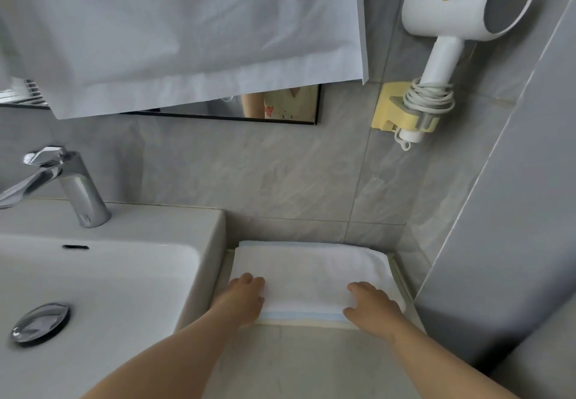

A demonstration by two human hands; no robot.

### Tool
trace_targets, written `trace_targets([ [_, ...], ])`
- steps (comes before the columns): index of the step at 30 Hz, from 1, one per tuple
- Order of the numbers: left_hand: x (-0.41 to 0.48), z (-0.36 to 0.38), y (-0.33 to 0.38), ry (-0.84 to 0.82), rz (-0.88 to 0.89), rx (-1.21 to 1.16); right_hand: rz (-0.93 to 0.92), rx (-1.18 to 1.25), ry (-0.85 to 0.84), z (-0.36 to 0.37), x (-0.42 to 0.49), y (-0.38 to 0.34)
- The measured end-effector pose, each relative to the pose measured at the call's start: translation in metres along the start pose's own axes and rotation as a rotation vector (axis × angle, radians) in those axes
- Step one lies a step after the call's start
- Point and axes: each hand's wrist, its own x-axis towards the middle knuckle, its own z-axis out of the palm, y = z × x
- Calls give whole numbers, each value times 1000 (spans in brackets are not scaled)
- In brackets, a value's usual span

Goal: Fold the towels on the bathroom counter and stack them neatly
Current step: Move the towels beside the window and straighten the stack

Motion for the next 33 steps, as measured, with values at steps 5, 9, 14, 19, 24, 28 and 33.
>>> trace_targets([
  [5, 3, 18, -9, 48, -7, -42, 1, -56, -48, 11, 8, -3],
  [9, -3, 20, -8, 72, -18, -37, 25, -82, -25, 17, 5, -6],
  [14, -21, 25, -6, 79, -26, -45, 31, -50, -51, 21, -10, -2],
  [19, -41, 27, -4, 97, -48, -91, 33, -40, 17, 25, -32, -3],
  [24, -54, 29, -5, 128, -146, -150, 109, -51, 126, 26, -44, 7],
  [28, -60, 31, 2, 142, -304, -203, 273, -33, 99, 27, -49, 16],
  [33, -56, 28, 2, 44, -439, -214, 374, 164, 13, 30, -44, 24],
])
